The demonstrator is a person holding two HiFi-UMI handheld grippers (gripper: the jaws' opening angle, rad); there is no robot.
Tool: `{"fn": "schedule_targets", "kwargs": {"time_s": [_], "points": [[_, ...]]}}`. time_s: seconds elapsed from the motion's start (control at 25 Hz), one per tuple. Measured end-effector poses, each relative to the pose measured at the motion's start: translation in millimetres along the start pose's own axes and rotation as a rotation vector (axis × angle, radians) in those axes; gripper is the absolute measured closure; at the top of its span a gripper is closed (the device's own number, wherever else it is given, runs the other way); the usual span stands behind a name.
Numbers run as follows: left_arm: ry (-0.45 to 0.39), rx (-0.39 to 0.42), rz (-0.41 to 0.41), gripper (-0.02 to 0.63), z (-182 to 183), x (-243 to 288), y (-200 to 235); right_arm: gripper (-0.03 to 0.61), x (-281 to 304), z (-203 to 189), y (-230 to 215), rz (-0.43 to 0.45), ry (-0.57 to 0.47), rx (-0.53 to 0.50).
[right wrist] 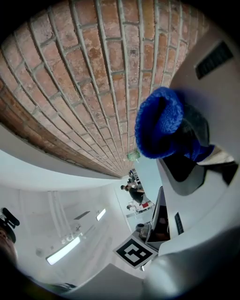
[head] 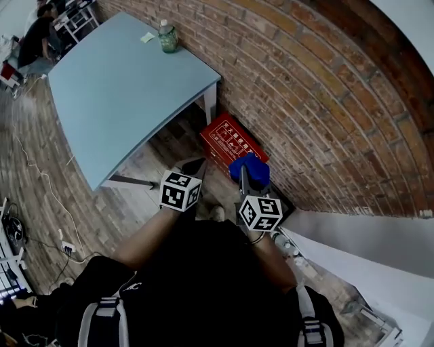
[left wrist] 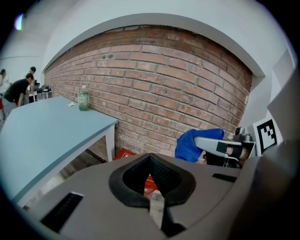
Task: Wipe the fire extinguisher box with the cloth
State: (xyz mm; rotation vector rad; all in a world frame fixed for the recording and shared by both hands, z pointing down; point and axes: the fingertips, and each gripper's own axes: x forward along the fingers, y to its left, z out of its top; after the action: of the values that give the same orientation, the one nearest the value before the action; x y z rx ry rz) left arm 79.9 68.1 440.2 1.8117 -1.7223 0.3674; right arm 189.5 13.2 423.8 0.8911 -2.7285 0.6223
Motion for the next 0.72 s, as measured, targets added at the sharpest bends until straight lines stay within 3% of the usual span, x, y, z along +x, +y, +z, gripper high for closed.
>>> {"fn": "schedule_targets", "kwargs": {"time_s": [0.28,0.56,0.72], "points": [[0.026,0.025,-0.057,0.616,9.3,22.4,29.6,0.532,35.4,3.3,1.5,-0.038,0.013,-0.005],[0.008,0.076,-0.158,0.617,66.8,55.5,83.9,0.532,99.1,25.4,12.2,-0.144,0.018,-0.034],[0.035,0.116,-0.229,0.617,79.1,68.2,114.0,0.532,133.3,15.8,18.7,-0.221,0.05,-0.022]]}}
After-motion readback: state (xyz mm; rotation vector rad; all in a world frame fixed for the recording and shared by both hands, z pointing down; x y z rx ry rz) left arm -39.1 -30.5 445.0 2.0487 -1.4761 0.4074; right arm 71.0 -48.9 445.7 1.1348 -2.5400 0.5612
